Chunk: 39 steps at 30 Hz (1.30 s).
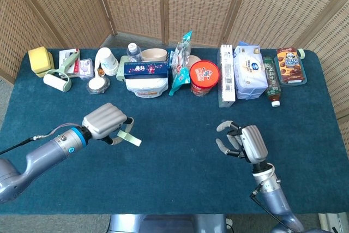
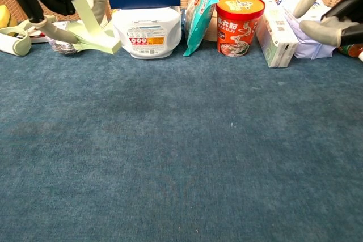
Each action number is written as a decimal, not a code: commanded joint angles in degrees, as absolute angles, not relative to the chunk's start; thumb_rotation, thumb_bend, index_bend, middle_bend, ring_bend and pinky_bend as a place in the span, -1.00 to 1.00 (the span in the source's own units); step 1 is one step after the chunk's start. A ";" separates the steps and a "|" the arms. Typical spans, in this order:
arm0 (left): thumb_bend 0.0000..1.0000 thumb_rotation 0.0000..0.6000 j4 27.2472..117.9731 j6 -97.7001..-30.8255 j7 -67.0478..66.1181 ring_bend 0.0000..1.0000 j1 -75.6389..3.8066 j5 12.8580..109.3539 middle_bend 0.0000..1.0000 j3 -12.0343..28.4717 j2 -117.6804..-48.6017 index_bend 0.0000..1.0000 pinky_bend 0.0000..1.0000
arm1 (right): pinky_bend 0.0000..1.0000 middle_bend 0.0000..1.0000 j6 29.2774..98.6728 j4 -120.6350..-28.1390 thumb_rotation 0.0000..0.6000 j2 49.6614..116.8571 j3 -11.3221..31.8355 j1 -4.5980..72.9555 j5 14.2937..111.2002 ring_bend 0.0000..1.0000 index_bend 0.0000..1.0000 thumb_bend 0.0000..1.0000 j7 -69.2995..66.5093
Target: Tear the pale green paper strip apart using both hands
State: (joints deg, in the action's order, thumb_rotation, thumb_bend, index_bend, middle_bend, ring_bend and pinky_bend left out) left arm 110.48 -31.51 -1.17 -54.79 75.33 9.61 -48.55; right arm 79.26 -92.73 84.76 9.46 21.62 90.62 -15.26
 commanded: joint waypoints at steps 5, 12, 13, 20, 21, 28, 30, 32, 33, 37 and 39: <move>-0.09 1.00 109.54 -29.28 -4.20 1.00 -57.75 72.22 1.00 9.80 -50.24 0.32 1.00 | 1.00 1.00 78.49 -92.85 0.65 85.59 8.95 22.54 90.95 1.00 -0.11 -0.22 -15.52; -0.09 1.00 108.43 -28.21 -6.18 1.00 -60.01 70.31 1.00 9.52 -52.33 0.32 1.00 | 1.00 1.00 76.64 -93.79 0.65 85.49 9.09 24.03 90.56 1.00 -0.24 -0.23 -15.41; -0.09 1.00 108.30 -28.19 -6.43 1.00 -60.22 70.10 1.00 9.47 -52.51 0.32 1.00 | 1.00 1.00 76.42 -94.01 0.65 85.36 9.09 24.18 90.50 1.00 -0.27 -0.22 -15.41; -0.09 1.00 107.96 -27.68 -8.28 1.00 -62.16 68.20 1.00 9.16 -53.18 0.32 1.00 | 1.00 1.00 74.50 -96.19 0.65 84.75 9.12 26.00 91.05 1.00 -0.31 -0.22 -15.00; -0.09 1.00 107.96 -27.76 -8.50 1.00 -62.46 67.99 1.00 9.23 -53.26 0.32 1.00 | 1.00 1.00 74.15 -96.60 0.65 84.82 9.17 26.41 91.21 1.00 -0.31 -0.22 -14.65; -0.09 1.00 107.37 -27.94 -9.45 1.00 -63.91 67.35 1.00 9.37 -53.93 0.32 1.00 | 0.99 1.00 72.43 -97.91 0.66 85.32 8.96 28.07 91.49 1.00 -0.31 -0.22 -12.40; -0.09 1.00 107.06 -27.70 -9.68 1.00 -64.48 67.29 1.00 9.37 -54.25 0.32 1.00 | 0.99 1.00 72.05 -98.04 0.66 85.52 9.01 28.40 91.15 1.00 -0.31 -0.22 -11.53; -0.09 1.00 106.90 -27.78 -9.92 1.00 -64.74 67.33 1.00 9.32 -54.50 0.32 1.00 | 0.99 1.00 71.94 -98.21 0.66 85.64 9.08 28.55 90.87 1.00 -0.31 -0.22 -11.21; -0.09 1.00 106.83 -27.86 -10.06 1.00 -64.87 67.38 1.00 9.28 -54.68 0.32 1.00 | 0.99 1.00 71.85 -98.35 0.66 85.69 9.12 28.67 90.76 1.00 -0.31 -0.22 -11.11; -0.09 1.00 106.68 -27.95 -10.12 1.00 -65.31 67.41 1.00 9.26 -55.26 0.32 1.00 | 0.99 1.00 71.49 -98.65 0.66 85.88 9.20 29.13 90.57 1.00 -0.31 -0.22 -10.28; -0.09 1.00 106.49 -27.82 -10.30 1.00 -65.73 67.49 1.00 9.31 -55.64 0.32 1.00 | 0.99 1.00 71.02 -98.79 0.66 85.99 9.35 29.50 90.23 1.00 -0.32 -0.22 -9.85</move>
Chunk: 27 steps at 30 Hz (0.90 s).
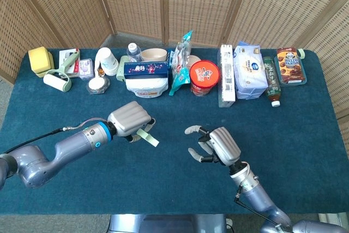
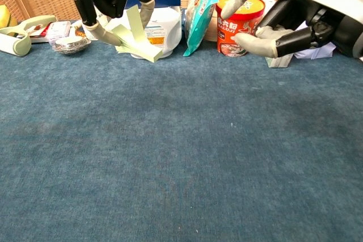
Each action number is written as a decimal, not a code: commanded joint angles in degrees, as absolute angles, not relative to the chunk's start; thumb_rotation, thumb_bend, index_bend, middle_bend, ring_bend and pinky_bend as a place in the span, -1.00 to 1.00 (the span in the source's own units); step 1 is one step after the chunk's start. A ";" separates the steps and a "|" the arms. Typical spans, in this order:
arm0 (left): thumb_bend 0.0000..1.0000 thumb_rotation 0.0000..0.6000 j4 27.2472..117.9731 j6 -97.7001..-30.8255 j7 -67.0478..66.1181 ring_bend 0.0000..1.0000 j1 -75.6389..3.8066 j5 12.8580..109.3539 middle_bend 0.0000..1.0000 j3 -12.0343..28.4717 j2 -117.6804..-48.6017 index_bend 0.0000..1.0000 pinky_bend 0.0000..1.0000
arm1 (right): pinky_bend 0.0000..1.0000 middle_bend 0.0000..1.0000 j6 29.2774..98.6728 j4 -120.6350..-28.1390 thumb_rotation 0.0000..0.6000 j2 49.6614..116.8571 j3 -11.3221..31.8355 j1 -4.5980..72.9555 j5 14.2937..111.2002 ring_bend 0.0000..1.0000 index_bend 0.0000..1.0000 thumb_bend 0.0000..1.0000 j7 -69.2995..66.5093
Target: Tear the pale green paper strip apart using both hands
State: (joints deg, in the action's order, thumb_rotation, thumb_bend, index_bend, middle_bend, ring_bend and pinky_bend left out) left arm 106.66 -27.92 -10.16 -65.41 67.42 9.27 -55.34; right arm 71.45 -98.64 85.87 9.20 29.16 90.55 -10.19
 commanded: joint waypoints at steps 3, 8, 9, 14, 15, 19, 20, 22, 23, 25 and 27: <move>-0.09 1.00 106.15 -27.54 -10.69 1.00 -66.35 67.38 1.00 9.08 -56.05 0.32 1.00 | 0.98 1.00 70.69 -98.93 0.66 86.12 9.65 29.88 89.57 1.00 -0.33 -0.22 -9.26; -0.09 1.00 105.77 -27.42 -11.12 1.00 -67.24 66.59 1.00 8.83 -56.73 0.32 1.00 | 0.98 1.00 70.16 -99.54 0.67 86.38 9.97 30.65 89.19 1.00 -0.34 -0.22 -8.55; -0.09 1.00 105.76 -27.42 -11.18 1.00 -67.35 66.46 1.00 8.80 -56.79 0.32 1.00 | 0.98 1.00 70.07 -99.63 0.67 86.40 9.98 30.76 89.16 1.00 -0.34 -0.22 -8.42; -0.09 1.00 105.52 -27.35 -11.81 1.00 -68.32 65.28 1.00 8.45 -57.17 0.32 1.00 | 0.98 1.00 69.44 -100.53 0.67 86.82 10.09 31.53 88.78 1.00 -0.34 -0.22 -7.47; -0.09 1.00 105.43 -27.32 -11.91 1.00 -68.49 65.09 1.00 8.38 -57.26 0.32 1.00 | 0.98 1.00 69.34 -100.68 0.68 86.92 10.07 31.63 88.70 1.00 -0.34 -0.22 -7.33; -0.09 1.00 105.10 -27.39 -12.07 1.00 -69.20 64.23 1.00 8.25 -57.76 0.32 1.00 | 0.98 1.00 68.82 -101.33 0.67 87.47 10.01 32.18 88.33 1.00 -0.35 -0.22 -6.30; -0.09 1.00 105.05 -27.41 -12.10 1.00 -69.38 64.02 1.00 8.20 -57.90 0.32 1.00 | 0.98 1.00 68.65 -101.43 0.67 87.64 10.01 32.37 88.24 1.00 -0.35 -0.22 -5.90; -0.09 1.00 104.96 -27.43 -12.23 1.00 -69.62 63.82 1.00 8.09 -58.09 0.32 1.00 | 0.97 1.00 68.46 -101.56 0.67 87.82 10.04 32.58 88.10 1.00 -0.36 -0.22 -5.47; -0.09 1.00 104.93 -27.44 -12.32 1.00 -69.74 63.71 1.00 8.01 -58.17 0.32 1.00 | 0.97 1.00 68.38 -101.63 0.68 87.92 10.08 32.69 87.99 1.00 -0.36 -0.22 -5.28; -0.09 1.00 104.91 -27.43 -12.40 1.00 -70.02 63.39 1.00 7.85 -58.34 0.32 1.00 | 0.97 1.00 68.12 -101.66 0.68 88.05 10.14 32.95 87.74 1.00 -0.36 -0.21 -4.89; -0.09 1.00 104.87 -27.48 -12.47 1.00 -70.22 63.17 1.00 7.73 -58.45 0.32 1.00 | 0.97 1.00 67.93 -101.60 0.68 88.11 10.15 33.12 87.52 1.00 -0.36 -0.22 -4.55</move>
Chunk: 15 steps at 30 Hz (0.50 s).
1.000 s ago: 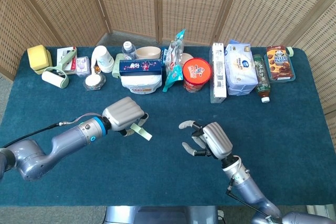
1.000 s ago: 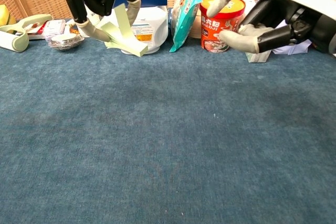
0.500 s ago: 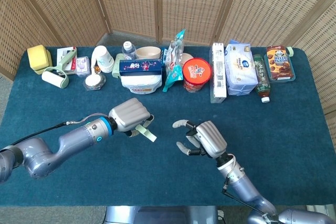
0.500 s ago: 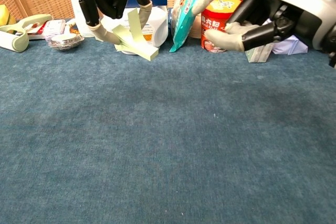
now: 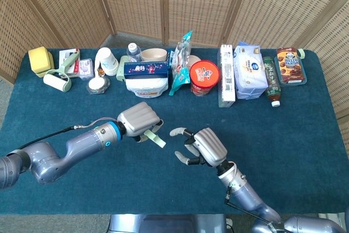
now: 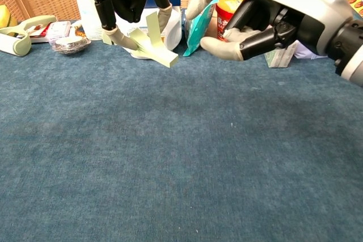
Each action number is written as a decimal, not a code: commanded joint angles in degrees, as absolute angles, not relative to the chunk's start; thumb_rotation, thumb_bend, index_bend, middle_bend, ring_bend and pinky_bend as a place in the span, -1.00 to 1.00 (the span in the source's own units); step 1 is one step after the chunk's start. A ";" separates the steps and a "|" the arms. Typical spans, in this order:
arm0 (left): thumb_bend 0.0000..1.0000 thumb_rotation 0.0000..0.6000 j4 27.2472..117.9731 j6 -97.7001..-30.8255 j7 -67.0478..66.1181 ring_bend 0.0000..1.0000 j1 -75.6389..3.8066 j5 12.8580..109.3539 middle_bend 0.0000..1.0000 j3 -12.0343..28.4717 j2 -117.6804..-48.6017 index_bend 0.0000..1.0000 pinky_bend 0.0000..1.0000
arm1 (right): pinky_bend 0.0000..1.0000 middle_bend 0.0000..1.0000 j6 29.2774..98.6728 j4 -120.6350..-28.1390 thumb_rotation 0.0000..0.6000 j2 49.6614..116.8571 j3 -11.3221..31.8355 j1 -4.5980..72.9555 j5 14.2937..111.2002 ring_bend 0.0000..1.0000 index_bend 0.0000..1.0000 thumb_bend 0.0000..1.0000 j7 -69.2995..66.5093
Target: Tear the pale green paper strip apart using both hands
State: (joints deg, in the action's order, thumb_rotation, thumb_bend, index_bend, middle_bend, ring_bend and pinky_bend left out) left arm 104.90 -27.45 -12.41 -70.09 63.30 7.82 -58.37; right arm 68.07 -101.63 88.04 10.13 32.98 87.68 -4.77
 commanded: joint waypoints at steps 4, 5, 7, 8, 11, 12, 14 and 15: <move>-0.09 1.00 104.74 -27.59 -12.64 1.00 -70.75 62.71 1.00 7.55 -58.73 0.32 1.00 | 0.97 1.00 67.91 -101.43 0.76 88.26 10.26 33.33 87.04 1.00 -0.37 -0.19 -3.73; -0.09 1.00 104.72 -27.61 -12.69 1.00 -70.83 62.67 1.00 7.51 -58.77 0.32 1.00 | 0.97 1.00 67.91 -101.41 0.77 88.29 10.26 33.36 86.99 1.00 -0.37 -0.16 -3.65; -0.09 1.00 104.69 -27.54 -12.90 1.00 -71.17 62.47 1.00 7.36 -58.93 0.32 1.00 | 0.97 1.00 67.90 -101.25 0.78 88.47 10.29 33.47 86.80 1.00 -0.37 -0.12 -3.48; -0.09 1.00 104.67 -27.51 -12.99 1.00 -71.35 62.29 1.00 7.26 -59.05 0.32 1.00 | 0.97 1.00 67.91 -101.10 0.78 88.60 10.32 33.53 86.68 1.00 -0.37 -0.09 -3.33; -0.09 1.00 104.67 -27.60 -13.18 1.00 -71.74 61.90 1.00 7.09 -59.25 0.32 1.00 | 0.97 1.00 67.88 -100.87 0.78 88.83 10.31 33.67 86.47 1.00 -0.37 -0.05 -3.23; -0.09 1.00 104.65 -27.61 -13.24 1.00 -71.87 61.78 1.00 7.05 -59.28 0.32 1.00 | 0.97 1.00 67.88 -100.76 0.78 88.90 10.31 33.70 86.41 1.00 -0.37 -0.05 -3.25; -0.09 1.00 104.52 -27.67 -13.39 1.00 -72.14 61.51 1.00 6.92 -59.43 0.32 1.00 | 0.97 1.00 67.90 -100.54 0.78 89.07 10.29 33.78 86.35 1.00 -0.37 -0.05 -3.43; -0.09 1.00 104.45 -27.63 -13.43 1.00 -72.28 61.35 1.00 6.86 -59.52 0.32 1.00 | 0.97 1.00 67.89 -100.46 0.78 89.15 10.28 33.83 86.34 1.00 -0.37 -0.05 -3.53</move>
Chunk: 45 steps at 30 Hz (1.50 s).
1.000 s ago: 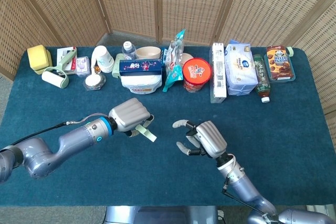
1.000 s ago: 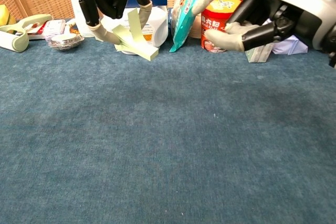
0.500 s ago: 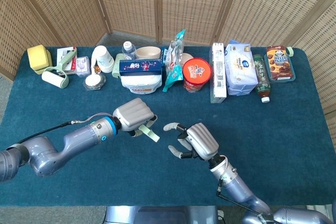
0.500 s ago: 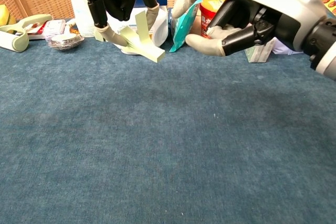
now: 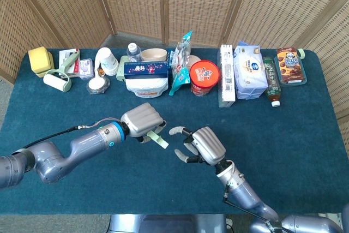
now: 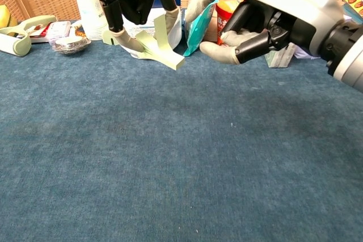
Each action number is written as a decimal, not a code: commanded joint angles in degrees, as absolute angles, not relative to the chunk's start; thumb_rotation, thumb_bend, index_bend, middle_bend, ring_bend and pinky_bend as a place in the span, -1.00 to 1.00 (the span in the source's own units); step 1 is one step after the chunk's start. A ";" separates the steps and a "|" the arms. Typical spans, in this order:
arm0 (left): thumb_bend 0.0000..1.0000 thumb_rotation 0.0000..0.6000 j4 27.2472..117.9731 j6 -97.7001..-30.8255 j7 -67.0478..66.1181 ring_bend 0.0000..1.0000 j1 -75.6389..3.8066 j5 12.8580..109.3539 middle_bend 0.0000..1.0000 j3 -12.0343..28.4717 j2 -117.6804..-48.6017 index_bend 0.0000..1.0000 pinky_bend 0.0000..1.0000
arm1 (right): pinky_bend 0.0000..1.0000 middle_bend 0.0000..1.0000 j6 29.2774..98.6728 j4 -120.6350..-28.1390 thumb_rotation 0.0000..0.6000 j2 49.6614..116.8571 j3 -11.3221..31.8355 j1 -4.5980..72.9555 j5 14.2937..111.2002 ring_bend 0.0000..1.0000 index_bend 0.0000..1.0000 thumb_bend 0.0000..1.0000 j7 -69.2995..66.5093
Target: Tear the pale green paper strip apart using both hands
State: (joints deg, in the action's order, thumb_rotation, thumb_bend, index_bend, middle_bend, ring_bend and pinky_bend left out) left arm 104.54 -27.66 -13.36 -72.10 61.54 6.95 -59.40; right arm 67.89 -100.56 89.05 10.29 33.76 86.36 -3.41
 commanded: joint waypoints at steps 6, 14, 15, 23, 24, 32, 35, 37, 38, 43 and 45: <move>-0.09 1.00 103.88 -27.50 -13.80 1.00 -73.15 60.45 1.00 6.45 -60.29 0.32 1.00 | 0.97 1.00 67.67 -100.51 0.78 89.54 10.24 34.27 86.42 1.00 -0.37 -0.05 -3.48; -0.09 1.00 103.50 -27.87 -14.19 1.00 -74.07 59.24 1.00 6.10 -60.58 0.32 1.00 | 0.97 1.00 67.86 -100.85 0.78 89.59 9.75 34.34 86.70 1.00 -0.37 -0.05 -2.88; -0.09 1.00 103.39 -27.87 -14.21 1.00 -74.21 59.06 1.00 6.07 -60.62 0.32 1.00 | 0.97 1.00 67.92 -100.93 0.78 89.57 9.64 34.31 86.80 1.00 -0.37 -0.05 -2.81; -0.09 1.00 103.08 -28.03 -14.55 1.00 -75.05 57.91 1.00 5.65 -60.81 0.32 1.00 | 0.97 1.00 68.44 -101.21 0.78 89.59 8.99 34.04 87.28 1.00 -0.37 -0.05 -2.65; -0.09 1.00 103.06 -28.08 -14.59 1.00 -75.16 57.75 1.00 5.57 -60.86 0.32 1.00 | 0.97 1.00 68.55 -101.27 0.78 89.59 8.93 34.02 87.44 1.00 -0.37 -0.05 -2.65; -0.09 1.00 103.63 -27.97 -14.73 1.00 -75.75 57.34 1.00 4.99 -60.95 0.32 1.00 | 0.96 1.00 68.46 -100.80 0.78 89.30 9.74 34.36 86.85 1.00 -0.37 -0.05 -3.06; -0.09 1.00 103.49 -28.11 -14.71 1.00 -75.89 57.18 1.00 4.81 -61.18 0.32 1.00 | 0.96 1.00 68.23 -100.82 0.78 89.09 10.00 34.66 86.83 1.00 -0.37 -0.05 -3.20; -0.09 1.00 103.41 -28.23 -14.70 1.00 -75.97 57.14 1.00 4.79 -61.33 0.32 1.00 | 0.96 1.00 68.13 -100.93 0.78 89.11 10.08 34.81 86.84 1.00 -0.37 -0.05 -3.12; -0.09 1.00 103.38 -28.25 -14.70 1.00 -76.03 57.11 1.00 4.77 -61.38 0.32 1.00 | 0.96 1.00 68.08 -100.98 0.78 89.13 10.08 34.87 86.84 1.00 -0.37 -0.05 -3.11; -0.09 1.00 102.91 -28.35 -14.74 1.00 -76.42 56.66 1.00 4.63 -61.88 0.32 1.00 | 0.96 1.00 67.82 -101.08 0.78 89.49 9.73 35.02 86.73 1.00 -0.37 -0.05 -2.61; -0.09 1.00 102.74 -28.34 -14.74 1.00 -76.57 56.47 1.00 4.56 -62.05 0.32 1.00 | 0.96 1.00 67.85 -101.09 0.79 89.65 9.63 35.00 86.66 1.00 -0.37 -0.05 -2.45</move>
State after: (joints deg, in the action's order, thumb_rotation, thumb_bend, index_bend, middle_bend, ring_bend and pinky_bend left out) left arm 102.75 -28.33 -14.74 -76.56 56.48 4.57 -62.03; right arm 67.84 -101.09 89.65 9.64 35.01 86.67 -2.45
